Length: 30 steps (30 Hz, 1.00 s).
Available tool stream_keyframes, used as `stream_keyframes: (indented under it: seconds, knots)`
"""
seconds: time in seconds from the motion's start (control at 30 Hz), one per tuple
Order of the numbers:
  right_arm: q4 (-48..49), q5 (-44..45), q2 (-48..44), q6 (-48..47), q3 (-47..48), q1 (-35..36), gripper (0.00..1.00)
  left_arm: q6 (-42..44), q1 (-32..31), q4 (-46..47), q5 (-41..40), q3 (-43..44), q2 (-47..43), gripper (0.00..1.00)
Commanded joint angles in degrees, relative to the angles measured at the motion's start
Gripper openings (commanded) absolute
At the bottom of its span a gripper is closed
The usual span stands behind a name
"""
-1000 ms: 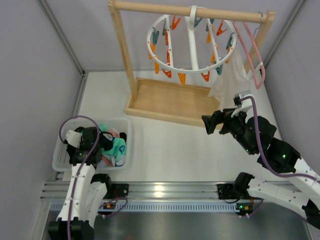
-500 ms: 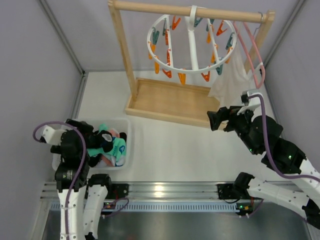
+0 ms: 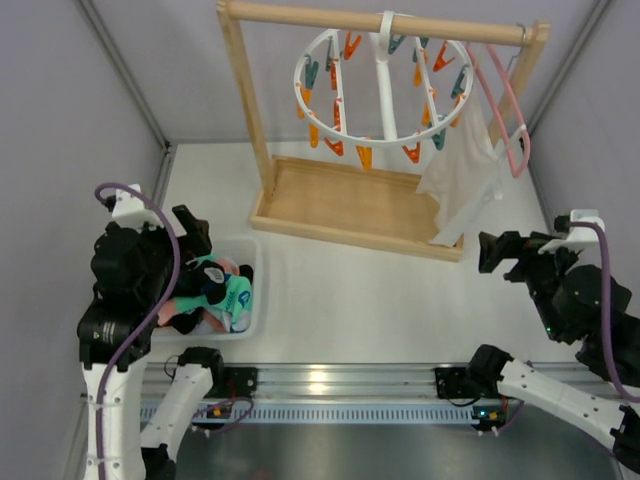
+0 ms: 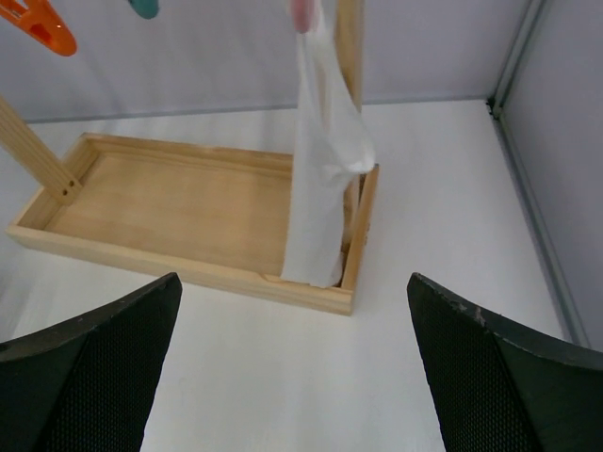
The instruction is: Remove the socks clipped to the hanger
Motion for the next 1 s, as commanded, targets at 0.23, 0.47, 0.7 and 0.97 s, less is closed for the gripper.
stream_keyframes:
  seconds: [0.23,0.47,0.7,0.97]
  knots:
    - [-14.3,5.25,-1.37,-1.58,9.2,-0.37,0.99,5.93,-4.75,-5.01,1.47,4.55,-7.94,0.98]
    - [-13.7,4.11,-2.07,-0.78,5.51,-0.37,0.99,5.4,-5.55,-4.83,1.56,1.21,-12.33,0.98]
    - [-12.29,3.23,-1.63,-0.96,5.16,-0.37,0.99,5.05,-5.55,-4.83,1.74,0.07,-12.6,0.98]
    - [-10.97,2.61,-2.6,-0.43,3.4,-0.37,0.99,4.26,-5.55,-4.66,1.47,-0.64,-12.69,0.98]
